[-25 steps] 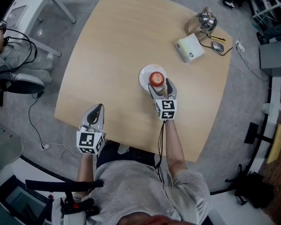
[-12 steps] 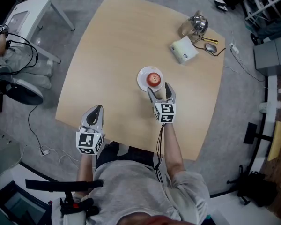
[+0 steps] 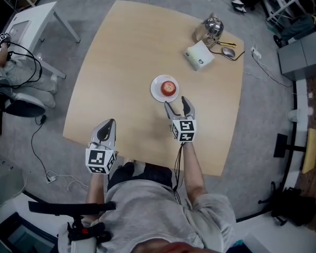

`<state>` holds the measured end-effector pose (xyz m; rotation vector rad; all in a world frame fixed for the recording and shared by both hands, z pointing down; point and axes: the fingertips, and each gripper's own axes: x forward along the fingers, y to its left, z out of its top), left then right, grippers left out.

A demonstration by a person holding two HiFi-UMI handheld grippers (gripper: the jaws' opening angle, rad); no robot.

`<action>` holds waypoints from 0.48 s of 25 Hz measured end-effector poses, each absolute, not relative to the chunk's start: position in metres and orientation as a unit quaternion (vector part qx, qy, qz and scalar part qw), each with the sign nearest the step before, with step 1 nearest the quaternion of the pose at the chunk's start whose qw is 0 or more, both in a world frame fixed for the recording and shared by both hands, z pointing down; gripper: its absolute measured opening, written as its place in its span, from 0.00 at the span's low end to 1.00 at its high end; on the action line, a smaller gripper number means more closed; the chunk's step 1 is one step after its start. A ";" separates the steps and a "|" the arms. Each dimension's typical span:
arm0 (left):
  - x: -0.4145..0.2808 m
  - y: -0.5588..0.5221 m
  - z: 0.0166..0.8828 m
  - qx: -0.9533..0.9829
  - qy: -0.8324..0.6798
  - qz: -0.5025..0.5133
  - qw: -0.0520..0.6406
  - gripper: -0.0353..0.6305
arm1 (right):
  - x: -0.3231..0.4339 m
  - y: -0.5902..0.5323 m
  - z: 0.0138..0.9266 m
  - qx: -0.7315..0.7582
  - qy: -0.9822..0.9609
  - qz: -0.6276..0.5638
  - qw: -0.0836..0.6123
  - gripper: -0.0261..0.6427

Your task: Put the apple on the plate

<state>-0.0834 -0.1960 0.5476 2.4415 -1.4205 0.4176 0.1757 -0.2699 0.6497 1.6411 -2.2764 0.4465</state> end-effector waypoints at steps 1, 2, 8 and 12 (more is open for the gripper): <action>-0.084 -0.195 0.546 0.847 -0.491 0.144 0.141 0.08 | 0.176 -0.268 0.648 0.573 -0.791 0.156 0.148 0.54; -0.084 -0.195 0.545 0.848 -0.490 0.144 0.140 0.08 | 0.176 -0.265 0.645 0.575 -0.790 0.156 0.146 0.53; -0.087 -0.187 0.541 0.854 -0.482 0.143 0.134 0.08 | 0.175 -0.248 0.627 0.584 -0.786 0.146 0.138 0.48; -0.089 -0.182 0.537 0.859 -0.475 0.142 0.131 0.08 | 0.170 -0.238 0.614 0.591 -0.784 0.141 0.130 0.46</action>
